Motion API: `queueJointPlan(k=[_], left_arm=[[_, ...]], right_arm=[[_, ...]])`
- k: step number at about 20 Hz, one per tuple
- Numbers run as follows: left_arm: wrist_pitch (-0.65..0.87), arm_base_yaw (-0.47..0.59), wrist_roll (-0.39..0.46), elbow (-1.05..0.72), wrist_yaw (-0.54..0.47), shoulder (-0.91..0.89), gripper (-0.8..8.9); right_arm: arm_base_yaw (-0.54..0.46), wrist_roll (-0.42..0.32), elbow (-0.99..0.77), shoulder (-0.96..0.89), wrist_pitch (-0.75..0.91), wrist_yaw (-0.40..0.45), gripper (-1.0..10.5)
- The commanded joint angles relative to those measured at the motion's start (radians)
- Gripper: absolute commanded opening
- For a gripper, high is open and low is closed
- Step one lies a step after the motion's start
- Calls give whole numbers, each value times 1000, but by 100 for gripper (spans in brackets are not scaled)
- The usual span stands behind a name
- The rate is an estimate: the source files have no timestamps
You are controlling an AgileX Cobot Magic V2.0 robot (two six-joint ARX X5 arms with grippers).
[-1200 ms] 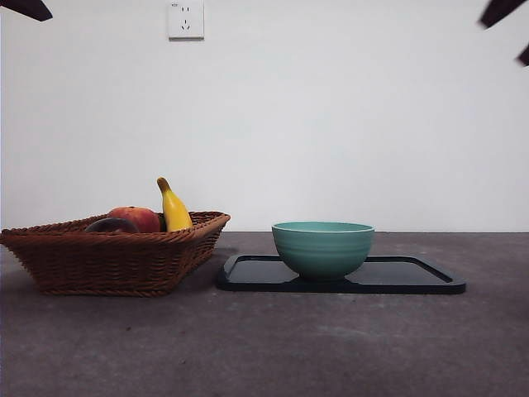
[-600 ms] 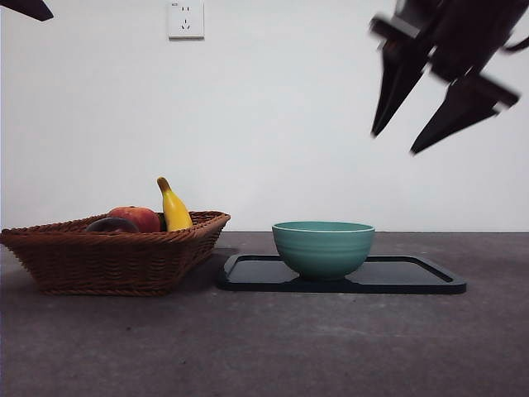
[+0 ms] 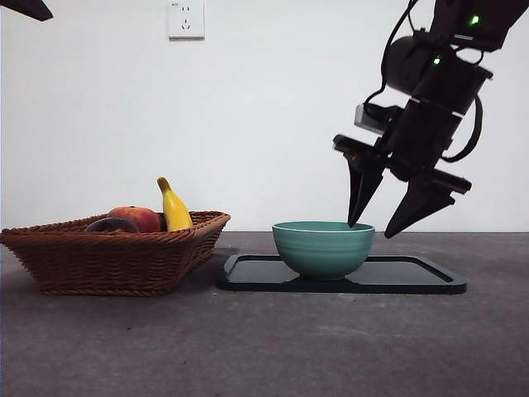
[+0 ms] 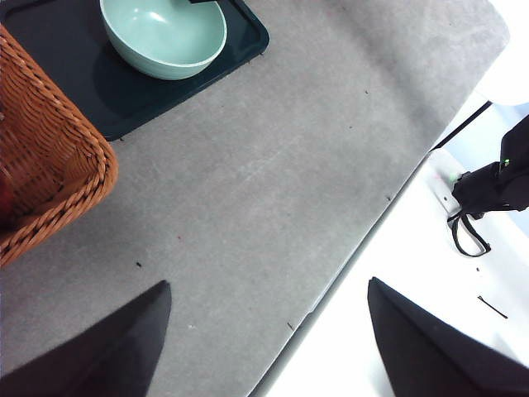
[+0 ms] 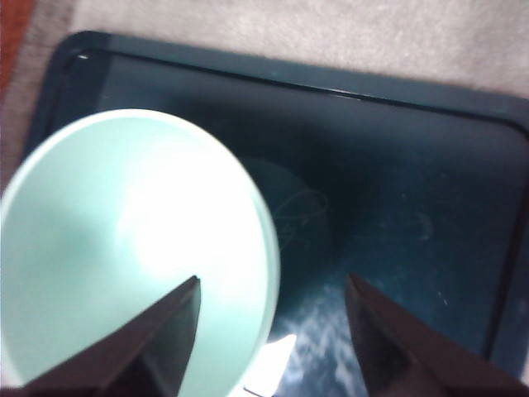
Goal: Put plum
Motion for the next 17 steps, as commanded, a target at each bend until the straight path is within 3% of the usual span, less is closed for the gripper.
queueJointPlan(k=[1,7,13,17], left_arm=[[5,-3,15,13,5,7,374],[-3,-3,15,13,5,7,374],[-12,-3,15,13,5,7,373],[-13,-3,15,13,5,7,374]], right_arm=[[12,-11,24,45,19,21,261],[19,-15,24,61,62,48,8],[20,-31,25,-64,60,51,8],[43,-62,23,-260,-95,48,8]])
